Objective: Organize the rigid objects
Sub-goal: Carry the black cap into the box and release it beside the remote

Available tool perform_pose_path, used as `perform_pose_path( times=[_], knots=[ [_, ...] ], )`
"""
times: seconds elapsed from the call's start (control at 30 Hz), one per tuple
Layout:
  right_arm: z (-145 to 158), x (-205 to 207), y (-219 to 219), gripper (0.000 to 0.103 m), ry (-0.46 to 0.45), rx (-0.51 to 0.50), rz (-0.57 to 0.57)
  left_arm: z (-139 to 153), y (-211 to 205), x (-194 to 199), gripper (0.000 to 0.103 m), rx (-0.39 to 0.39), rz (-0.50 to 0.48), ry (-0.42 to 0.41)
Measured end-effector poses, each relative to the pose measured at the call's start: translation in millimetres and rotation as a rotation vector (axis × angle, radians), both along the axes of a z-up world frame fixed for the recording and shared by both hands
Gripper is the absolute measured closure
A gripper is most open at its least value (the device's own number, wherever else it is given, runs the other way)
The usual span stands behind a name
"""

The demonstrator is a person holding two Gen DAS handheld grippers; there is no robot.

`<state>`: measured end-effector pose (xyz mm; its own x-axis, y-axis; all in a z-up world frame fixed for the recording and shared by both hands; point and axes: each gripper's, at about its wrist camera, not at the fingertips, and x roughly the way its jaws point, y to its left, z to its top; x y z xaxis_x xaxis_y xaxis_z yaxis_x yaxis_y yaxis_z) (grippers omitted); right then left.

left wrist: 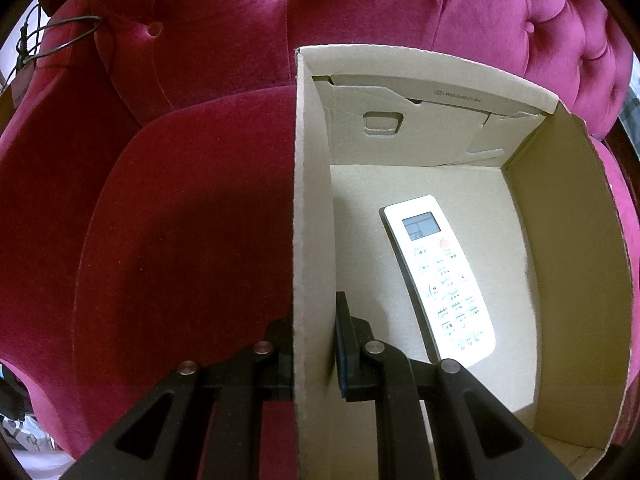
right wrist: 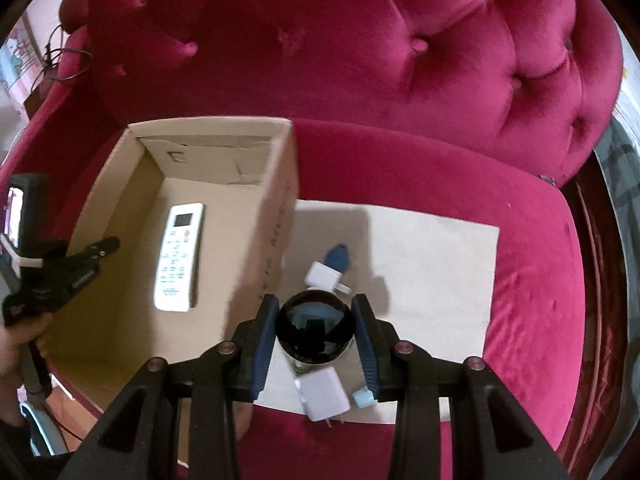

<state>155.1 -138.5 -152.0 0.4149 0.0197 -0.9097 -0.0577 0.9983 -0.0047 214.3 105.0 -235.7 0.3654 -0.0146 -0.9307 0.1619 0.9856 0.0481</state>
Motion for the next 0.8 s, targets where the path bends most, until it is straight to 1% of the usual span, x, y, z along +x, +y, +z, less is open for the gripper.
perform_pose_path(
  times=[0.17,0.33,0.5,0.8],
  knots=[
    [10,1,23,0.063,-0.022,0.012,0.047,0,2,1,0.089,-0.005,0.000,0.002],
    [13,4,45,0.063,-0.032,0.031,0.092,1,2,0,0.089,-0.003,-0.001,0.001],
    [5,5,67,0.063,-0.027,0.049,0.129,1,2,0,0.089,-0.005,0.000,0.001],
    [-21,6,97,0.063,0.014,0.069,0.164,1,3,1,0.089,-0.011,0.001,0.002]
  ],
)
